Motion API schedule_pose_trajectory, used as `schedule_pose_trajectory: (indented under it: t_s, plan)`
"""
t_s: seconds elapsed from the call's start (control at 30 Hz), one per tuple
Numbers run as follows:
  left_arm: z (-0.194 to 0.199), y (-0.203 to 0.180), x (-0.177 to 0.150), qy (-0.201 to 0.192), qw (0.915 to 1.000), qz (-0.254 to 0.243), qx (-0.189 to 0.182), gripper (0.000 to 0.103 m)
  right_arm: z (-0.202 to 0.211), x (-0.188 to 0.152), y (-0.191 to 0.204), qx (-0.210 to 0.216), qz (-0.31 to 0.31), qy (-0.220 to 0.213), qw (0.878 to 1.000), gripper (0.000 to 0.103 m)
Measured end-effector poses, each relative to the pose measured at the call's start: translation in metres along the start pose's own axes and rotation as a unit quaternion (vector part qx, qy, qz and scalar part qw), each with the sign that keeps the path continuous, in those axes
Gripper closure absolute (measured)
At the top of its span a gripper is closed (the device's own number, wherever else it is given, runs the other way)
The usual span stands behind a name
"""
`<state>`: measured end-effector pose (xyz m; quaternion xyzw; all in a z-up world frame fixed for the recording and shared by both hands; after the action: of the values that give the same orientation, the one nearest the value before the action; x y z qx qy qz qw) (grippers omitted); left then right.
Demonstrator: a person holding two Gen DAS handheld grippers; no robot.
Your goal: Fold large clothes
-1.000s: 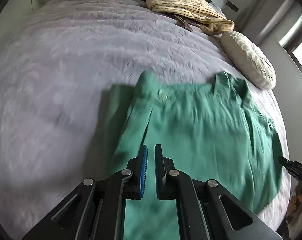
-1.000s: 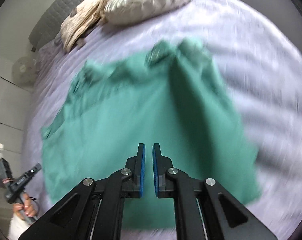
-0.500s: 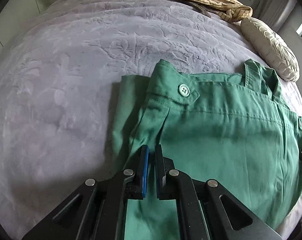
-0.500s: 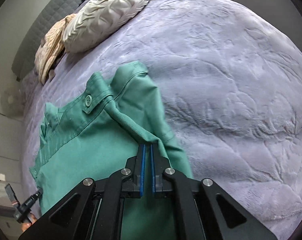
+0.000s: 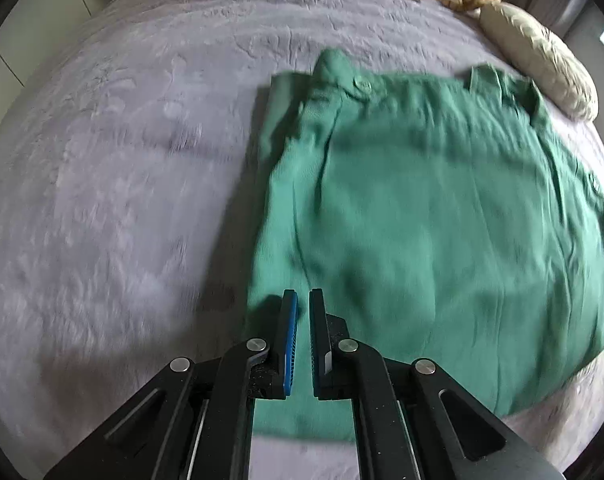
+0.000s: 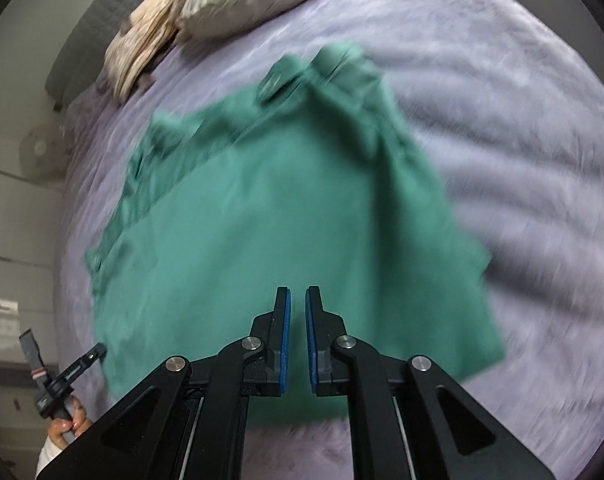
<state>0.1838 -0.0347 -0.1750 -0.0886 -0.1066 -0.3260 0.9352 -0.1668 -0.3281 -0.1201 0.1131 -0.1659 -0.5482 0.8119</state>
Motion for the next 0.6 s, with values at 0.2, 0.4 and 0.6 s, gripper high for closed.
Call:
schedule_pose_trajectory:
  t_s: [0.2, 0.4, 0.6]
  plan:
    - [0.012, -0.007, -0.029, 0.019, 0.9997, -0.006, 0.011, 0.096, -0.008, -0.046, 0.026, 0.008, 0.014, 0.045, 0.999, 0.094]
    - [0.028, -0.011, -0.049, 0.024, 0.9997, -0.003, 0.01, 0.014, -0.013, -0.085, 0.046, 0.003, 0.024, 0.075, 0.997, 0.043]
    - [0.052, -0.014, -0.061, 0.009, 0.9999, -0.004, 0.013, 0.0, -0.01, -0.103, 0.065, -0.001, 0.046, 0.083, 0.996, 0.037]
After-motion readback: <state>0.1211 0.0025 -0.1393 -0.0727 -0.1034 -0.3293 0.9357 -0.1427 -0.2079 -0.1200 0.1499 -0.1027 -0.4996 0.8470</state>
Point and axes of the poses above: each gripper's, at about its wrist camera, not at the fingertips, and z roughly against the way its jaws point, y to its left, x to its top, the point moved 9 cm from there along -z, roughly the way its jaws point, and after that the axes turned 4 degrees about -x, right-handed, at the moved point
